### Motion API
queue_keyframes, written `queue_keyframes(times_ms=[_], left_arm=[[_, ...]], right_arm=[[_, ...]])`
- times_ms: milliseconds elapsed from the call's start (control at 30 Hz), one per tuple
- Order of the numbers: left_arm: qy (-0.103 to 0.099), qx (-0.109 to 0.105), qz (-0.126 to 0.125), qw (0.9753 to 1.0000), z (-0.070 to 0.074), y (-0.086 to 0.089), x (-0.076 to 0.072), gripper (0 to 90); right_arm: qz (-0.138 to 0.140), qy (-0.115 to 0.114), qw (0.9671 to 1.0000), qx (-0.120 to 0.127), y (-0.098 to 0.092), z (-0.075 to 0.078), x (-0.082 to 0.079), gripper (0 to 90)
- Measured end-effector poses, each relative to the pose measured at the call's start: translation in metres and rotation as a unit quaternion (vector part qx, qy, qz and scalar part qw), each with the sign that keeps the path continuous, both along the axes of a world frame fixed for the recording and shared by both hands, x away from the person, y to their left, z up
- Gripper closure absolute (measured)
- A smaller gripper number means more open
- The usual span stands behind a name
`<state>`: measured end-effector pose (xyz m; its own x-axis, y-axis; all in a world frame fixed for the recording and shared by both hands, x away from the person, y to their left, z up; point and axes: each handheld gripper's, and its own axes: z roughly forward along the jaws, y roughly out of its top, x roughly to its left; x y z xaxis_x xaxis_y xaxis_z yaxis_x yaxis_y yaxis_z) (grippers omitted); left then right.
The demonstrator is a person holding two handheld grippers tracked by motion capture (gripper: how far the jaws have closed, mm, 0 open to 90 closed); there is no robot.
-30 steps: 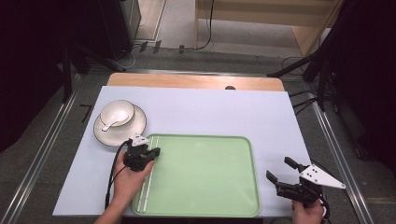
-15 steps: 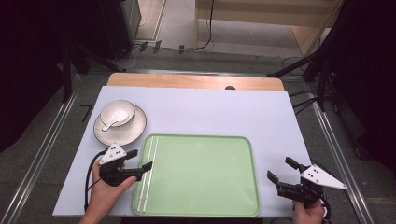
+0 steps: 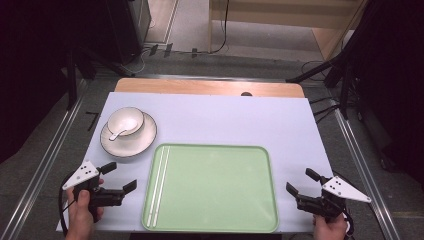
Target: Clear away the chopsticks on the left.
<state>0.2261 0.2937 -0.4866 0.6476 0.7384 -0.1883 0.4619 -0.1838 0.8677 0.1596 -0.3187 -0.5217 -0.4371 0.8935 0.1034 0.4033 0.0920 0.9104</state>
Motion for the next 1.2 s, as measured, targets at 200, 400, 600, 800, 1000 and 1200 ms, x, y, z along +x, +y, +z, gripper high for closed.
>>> queue_keyframes(times_ms=[200,400,600,800,1000,1200], left_arm=[[-0.003,-0.005,0.005,1.0,-0.001,0.012,-0.002,0.0],[0.0,-0.01,0.014,0.9999,-0.005,0.029,-0.001,0.0],[0.0,-0.005,0.036,0.9993,-0.007,0.043,-0.001,5.9],[0.001,-0.014,0.044,0.9989,-0.007,0.048,0.0,6.4],[0.005,-0.014,0.041,0.9991,-0.009,0.047,0.001,6.4],[0.011,-0.009,0.034,0.9993,-0.012,0.043,0.004,6.4]], right_arm=[[-0.001,-0.001,1.0,-0.001,0.0,0.0,0.0,13.1],[-0.002,-0.001,1.0,0.0,0.0,0.0,0.0,13.1],[-0.008,-0.002,1.0,0.002,-0.002,0.0,-0.001,13.1],[-0.008,-0.001,1.0,0.002,-0.003,0.0,-0.001,13.1],[-0.009,-0.002,1.0,0.002,-0.003,0.0,-0.001,13.1],[-0.012,-0.002,0.9999,0.011,-0.006,-0.001,-0.001,13.1]])
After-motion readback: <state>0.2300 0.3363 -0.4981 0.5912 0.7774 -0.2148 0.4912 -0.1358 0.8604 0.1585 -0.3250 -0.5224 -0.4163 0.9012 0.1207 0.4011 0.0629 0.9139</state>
